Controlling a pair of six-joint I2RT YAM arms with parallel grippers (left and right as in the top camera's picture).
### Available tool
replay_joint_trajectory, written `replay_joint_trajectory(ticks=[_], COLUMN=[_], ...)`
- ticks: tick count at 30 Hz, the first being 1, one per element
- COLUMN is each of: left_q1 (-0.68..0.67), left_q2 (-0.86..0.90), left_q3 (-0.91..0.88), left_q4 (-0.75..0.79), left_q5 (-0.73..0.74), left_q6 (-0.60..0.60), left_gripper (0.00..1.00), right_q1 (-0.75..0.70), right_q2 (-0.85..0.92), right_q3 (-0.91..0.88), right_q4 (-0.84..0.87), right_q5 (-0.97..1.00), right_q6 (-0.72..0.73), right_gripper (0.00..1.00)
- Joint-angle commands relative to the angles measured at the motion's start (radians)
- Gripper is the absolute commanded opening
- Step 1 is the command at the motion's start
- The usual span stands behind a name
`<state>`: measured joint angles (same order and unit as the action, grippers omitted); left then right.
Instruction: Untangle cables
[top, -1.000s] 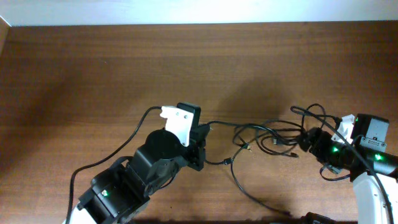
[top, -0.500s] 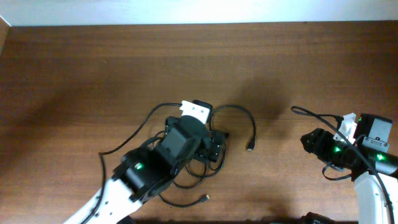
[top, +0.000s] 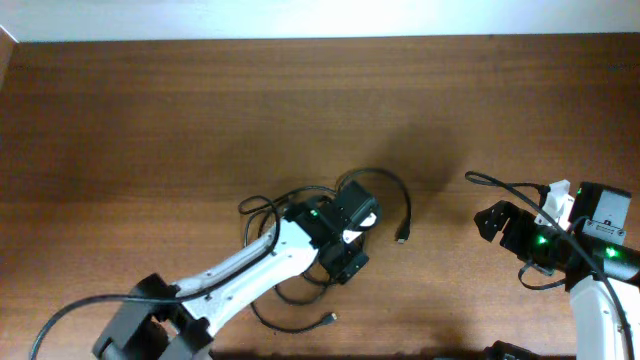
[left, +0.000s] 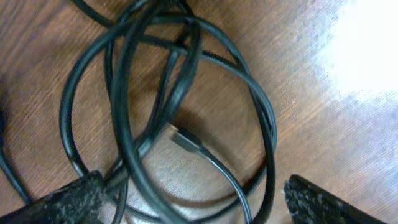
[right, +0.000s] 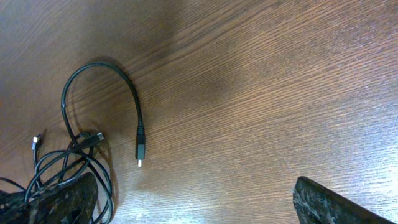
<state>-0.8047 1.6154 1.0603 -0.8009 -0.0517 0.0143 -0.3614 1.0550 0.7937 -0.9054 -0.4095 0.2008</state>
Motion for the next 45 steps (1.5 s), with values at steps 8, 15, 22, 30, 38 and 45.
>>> replay_joint_trajectory(ticks=[8, 15, 22, 30, 38, 45], left_q1=[0.002, 0.003, 0.005, 0.060, 0.060, 0.060], left_q2=[0.024, -0.275, -0.439, -0.439, -0.441, -0.441], left_q3=[0.013, 0.339, 0.388, 0.388, 0.388, 0.388], left_q4=[0.045, 0.040, 0.350, 0.436, 0.398, -0.011], left_q5=[0.013, 0.052, 0.000, 0.120, 0.119, -0.444], left_q6=[-0.057, -0.078, -0.117, -0.238, -0.238, -0.238], left_gripper=[0.00, 0.00, 0.00, 0.00, 0.00, 0.00], right_q1=[-0.006, -0.006, -0.005, 0.167, 0.513, 0.589], right_q2=[0.001, 0.001, 0.001, 0.001, 0.278, 0.348], right_q3=[-0.004, -0.004, -0.004, -0.004, -0.004, -0.004], right_q4=[-0.003, 0.000, 0.004, 0.143, 0.758, 0.884], right_q5=[-0.010, -0.335, -0.766, -0.793, -0.521, -0.528], right_q6=[-0.013, -0.266, -0.463, -0.748, -0.747, -0.559], right_gripper=[0.97, 0.95, 0.95, 0.99, 0.96, 0.04])
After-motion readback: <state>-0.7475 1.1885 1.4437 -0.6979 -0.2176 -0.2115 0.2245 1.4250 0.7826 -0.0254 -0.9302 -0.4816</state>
